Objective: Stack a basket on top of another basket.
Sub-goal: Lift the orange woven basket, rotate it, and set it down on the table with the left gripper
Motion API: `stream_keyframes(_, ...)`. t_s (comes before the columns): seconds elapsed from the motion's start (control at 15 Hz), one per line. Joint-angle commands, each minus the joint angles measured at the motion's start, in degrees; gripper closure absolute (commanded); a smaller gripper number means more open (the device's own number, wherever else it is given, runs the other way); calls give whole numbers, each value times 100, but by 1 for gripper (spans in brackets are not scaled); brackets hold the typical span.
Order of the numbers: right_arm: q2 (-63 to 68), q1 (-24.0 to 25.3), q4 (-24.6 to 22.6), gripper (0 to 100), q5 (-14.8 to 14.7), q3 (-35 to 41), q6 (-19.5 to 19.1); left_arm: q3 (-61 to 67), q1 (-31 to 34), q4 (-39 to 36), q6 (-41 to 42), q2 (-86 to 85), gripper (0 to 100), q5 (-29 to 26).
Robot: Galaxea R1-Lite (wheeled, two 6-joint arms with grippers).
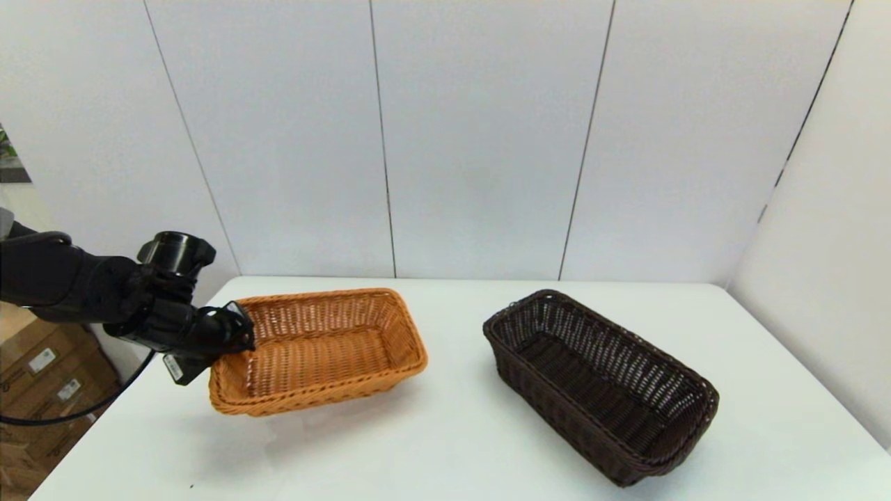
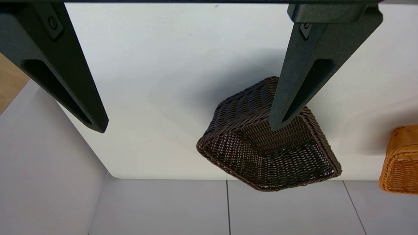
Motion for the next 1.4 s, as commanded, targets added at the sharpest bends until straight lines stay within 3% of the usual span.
stream_keyframes(0.07, 9, 0, 2, 0, -2, 0, 2, -69, 3, -3, 287, -22, 100, -555)
stream_keyframes(0.47, 9, 0, 2, 0, -2, 0, 2, -95, -6, 32, 331, -31, 100, -1505)
stream_keyframes(0.93, 9, 0, 2, 0, -2, 0, 2, 160, -392, 111, 893, 92, 100, -1566)
stream_keyframes(1.4, 9, 0, 2, 0, -2, 0, 2, 142, -937, 84, 823, 268, 100, -1672)
